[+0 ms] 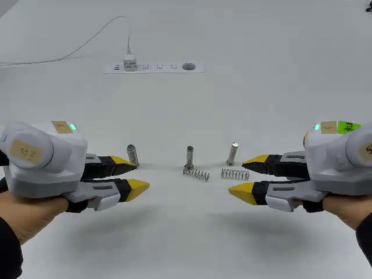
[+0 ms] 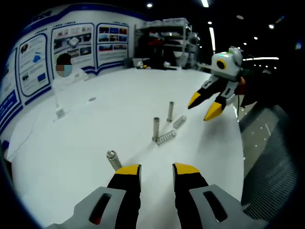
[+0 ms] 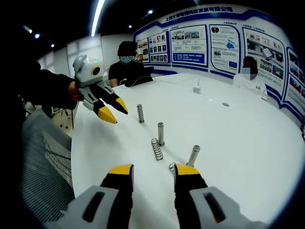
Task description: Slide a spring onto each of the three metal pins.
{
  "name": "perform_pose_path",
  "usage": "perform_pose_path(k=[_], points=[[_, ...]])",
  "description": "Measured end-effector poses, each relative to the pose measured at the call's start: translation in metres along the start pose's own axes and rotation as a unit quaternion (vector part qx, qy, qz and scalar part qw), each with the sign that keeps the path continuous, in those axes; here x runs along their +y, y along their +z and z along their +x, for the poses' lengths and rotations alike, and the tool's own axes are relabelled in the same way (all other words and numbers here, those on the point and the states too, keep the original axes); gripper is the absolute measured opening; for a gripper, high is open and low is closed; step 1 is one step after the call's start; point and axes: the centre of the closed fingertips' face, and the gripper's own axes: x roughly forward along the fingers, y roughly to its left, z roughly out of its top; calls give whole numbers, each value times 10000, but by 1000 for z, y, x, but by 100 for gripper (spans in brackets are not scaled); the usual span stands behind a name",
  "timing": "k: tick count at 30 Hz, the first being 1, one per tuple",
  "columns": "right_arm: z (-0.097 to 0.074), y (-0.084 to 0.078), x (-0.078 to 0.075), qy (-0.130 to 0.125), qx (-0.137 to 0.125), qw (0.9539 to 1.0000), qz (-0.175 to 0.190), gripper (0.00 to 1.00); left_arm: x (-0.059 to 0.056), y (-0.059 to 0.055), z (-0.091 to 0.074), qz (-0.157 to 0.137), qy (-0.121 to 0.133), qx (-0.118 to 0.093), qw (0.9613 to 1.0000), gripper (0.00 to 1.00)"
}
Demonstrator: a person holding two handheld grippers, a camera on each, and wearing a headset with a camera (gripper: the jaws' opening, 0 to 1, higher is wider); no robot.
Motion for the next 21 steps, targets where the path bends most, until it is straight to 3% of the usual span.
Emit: perform_pose_path(k=[21], points=[[51, 0, -5, 53, 329, 9993, -147, 24, -8, -3, 6, 45, -100, 90, 9999, 25]])
